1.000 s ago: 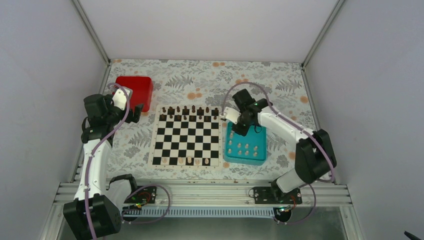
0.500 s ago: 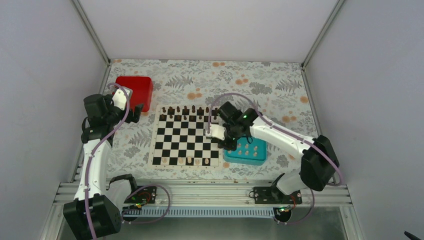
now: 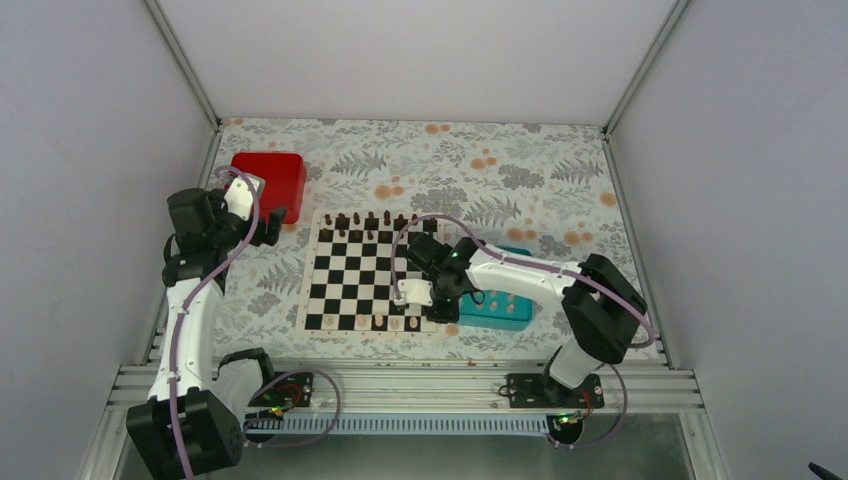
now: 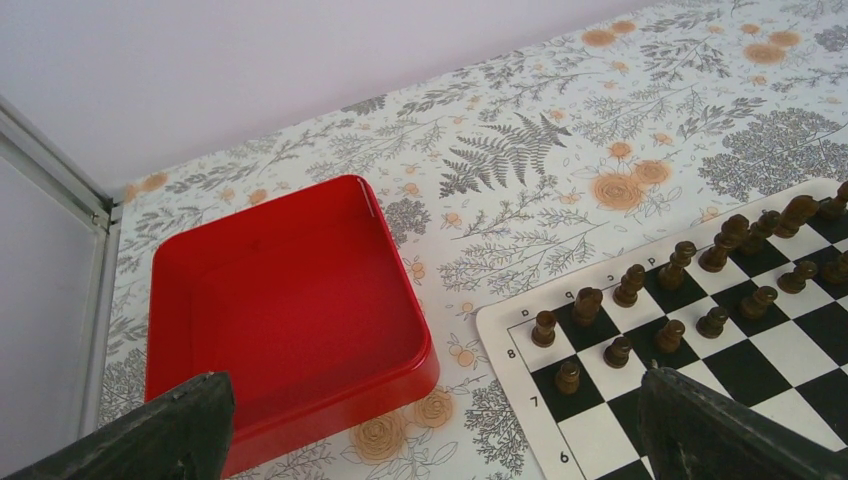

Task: Set up the chess pieces on the board
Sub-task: Place the chess piece on the chessboard, then pick up the chess piece from the storage box.

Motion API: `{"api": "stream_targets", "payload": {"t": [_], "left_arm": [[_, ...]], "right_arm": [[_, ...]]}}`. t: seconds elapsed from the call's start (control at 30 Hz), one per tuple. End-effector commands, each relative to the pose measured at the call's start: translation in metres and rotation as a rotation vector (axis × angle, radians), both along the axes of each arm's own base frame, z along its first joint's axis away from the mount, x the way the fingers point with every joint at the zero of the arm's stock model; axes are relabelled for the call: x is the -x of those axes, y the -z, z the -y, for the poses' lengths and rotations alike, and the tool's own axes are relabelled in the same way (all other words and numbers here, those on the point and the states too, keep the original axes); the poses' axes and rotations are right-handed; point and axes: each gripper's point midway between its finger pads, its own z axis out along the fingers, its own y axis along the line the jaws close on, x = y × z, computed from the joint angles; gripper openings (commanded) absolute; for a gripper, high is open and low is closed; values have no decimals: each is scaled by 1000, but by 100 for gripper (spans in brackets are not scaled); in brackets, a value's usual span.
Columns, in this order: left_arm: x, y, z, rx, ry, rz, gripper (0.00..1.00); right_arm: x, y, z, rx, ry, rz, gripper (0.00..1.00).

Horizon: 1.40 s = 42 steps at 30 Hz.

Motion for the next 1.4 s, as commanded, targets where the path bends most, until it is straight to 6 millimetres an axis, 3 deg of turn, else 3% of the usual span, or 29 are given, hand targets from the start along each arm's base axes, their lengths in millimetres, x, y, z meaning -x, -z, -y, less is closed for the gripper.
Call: {"api": "stream_targets", "payload": {"t": [0.0,0.23,0.5,0.67,0.87,1.0,1.07,1.2,1.37], "left_arm": [[-2,-2,-2,1,-5,13,100],[-3,0,-2,0,-5,8,100],[-3,0,-2,0,-2,9,100],[-2,0,-2,0,-2,10,100],[-2,0,-2,0,-2,9,100],[-2,0,-3,-1,-5,9,100],[-2,0,-3,-1,-5,10,100],[-2,0,-3,-1,-6,8,100],[-2,-2,-3,-2,-7,15,100]], "right_arm": [[4,11,-5,26,-18,12,11],[6,14,-10,29,-31,18,11],[8,30,-10,66,-38,-12,10],[7,28,-10,65,-39,-6,11],[6,27,-8,77,-29,5,24],[0,16,-7,62,-17,38,43],[-5,0,-6,30,-7,71,48],[-23,-25,6,0,50,134,51],[-67,-53,47,-34,194,208,52]]}}
